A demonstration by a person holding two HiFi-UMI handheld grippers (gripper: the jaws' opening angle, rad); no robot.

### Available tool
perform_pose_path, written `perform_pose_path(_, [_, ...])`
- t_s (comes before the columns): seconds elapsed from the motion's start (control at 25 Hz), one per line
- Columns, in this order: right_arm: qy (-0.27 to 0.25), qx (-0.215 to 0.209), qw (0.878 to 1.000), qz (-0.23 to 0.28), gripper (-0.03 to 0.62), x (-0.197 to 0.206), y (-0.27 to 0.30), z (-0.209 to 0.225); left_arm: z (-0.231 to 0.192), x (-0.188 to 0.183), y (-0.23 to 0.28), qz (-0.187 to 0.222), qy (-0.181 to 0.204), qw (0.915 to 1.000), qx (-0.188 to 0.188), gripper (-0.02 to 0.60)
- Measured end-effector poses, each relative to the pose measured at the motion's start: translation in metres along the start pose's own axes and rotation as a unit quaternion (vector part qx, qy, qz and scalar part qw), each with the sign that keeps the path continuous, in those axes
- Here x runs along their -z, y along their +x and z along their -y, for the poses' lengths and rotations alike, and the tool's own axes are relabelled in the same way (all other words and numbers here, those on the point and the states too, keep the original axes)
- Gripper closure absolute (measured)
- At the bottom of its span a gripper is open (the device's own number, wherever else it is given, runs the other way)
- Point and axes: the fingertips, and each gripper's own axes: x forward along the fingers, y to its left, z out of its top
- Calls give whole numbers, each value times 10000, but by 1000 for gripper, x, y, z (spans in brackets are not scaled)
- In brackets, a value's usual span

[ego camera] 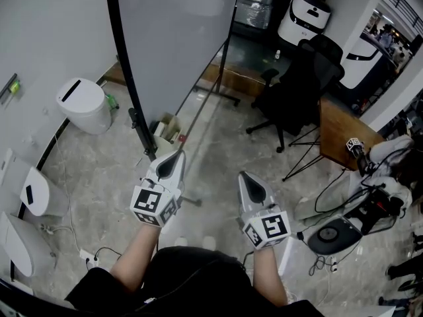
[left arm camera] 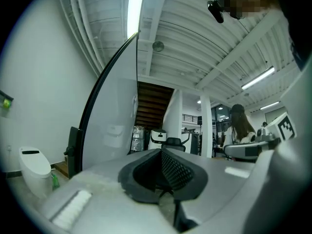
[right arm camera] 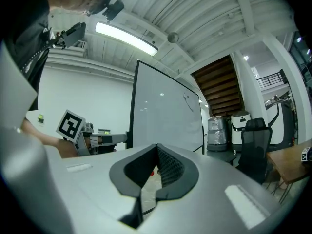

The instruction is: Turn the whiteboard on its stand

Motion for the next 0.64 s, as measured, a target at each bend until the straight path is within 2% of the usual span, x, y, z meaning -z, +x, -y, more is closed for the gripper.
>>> perform_pose_path(0.64, [-32, 83, 9999, -59, 586, 4, 5, -7, -3, -1, 1, -57, -117, 9998, 141, 578])
